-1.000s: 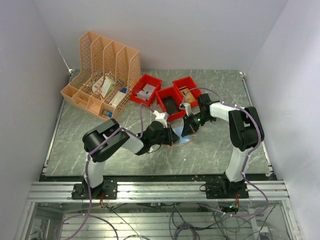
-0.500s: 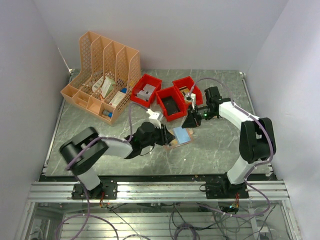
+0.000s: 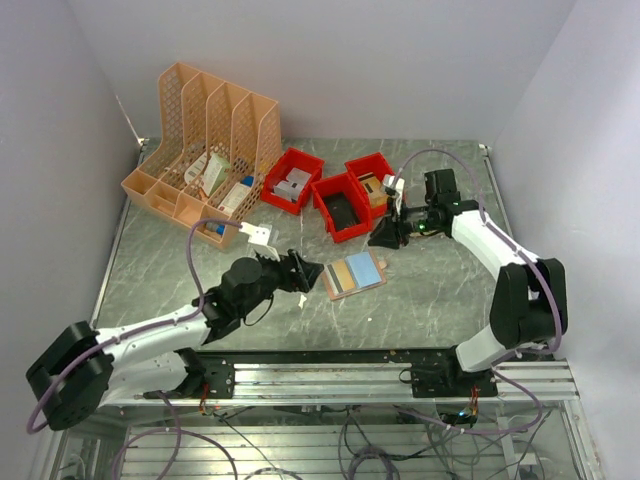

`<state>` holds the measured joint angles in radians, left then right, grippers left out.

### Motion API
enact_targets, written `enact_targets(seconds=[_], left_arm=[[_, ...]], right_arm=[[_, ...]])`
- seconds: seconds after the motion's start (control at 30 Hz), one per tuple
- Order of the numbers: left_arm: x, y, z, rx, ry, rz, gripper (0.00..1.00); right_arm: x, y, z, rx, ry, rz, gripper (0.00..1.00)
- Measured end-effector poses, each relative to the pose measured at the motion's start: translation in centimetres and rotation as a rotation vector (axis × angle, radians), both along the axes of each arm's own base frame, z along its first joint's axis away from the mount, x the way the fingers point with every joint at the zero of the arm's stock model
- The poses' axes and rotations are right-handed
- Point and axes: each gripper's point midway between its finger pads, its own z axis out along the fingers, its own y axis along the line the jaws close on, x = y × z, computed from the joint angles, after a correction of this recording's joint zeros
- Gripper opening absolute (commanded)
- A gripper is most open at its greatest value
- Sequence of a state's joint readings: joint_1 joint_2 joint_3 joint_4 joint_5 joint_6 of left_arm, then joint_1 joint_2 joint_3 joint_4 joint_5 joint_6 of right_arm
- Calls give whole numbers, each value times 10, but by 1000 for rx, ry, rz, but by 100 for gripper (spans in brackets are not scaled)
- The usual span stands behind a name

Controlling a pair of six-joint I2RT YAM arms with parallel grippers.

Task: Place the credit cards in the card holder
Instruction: Open the card holder at the center of the board, then pick up the credit card from the storage box.

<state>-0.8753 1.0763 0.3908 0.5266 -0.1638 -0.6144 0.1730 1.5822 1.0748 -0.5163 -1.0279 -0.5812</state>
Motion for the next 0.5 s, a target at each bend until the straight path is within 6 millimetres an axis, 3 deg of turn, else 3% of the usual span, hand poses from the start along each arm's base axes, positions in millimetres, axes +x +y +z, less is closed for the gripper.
enact_targets(seconds=[0.07, 0.17, 0.4, 0.5], left_arm=[[-3, 9, -1, 1, 7, 15, 89], [-7, 16, 6, -17, 2, 28, 88], [-12, 28, 3, -26, 29, 55, 87], [-15, 33, -7, -14, 51, 63, 87]], right_arm=[[6, -2, 10, -12, -68, -9, 46], [20, -5, 22, -36, -166, -20, 54], [87, -2, 47, -111, -391, 46, 54], [104, 3, 31, -170, -447, 149, 54]])
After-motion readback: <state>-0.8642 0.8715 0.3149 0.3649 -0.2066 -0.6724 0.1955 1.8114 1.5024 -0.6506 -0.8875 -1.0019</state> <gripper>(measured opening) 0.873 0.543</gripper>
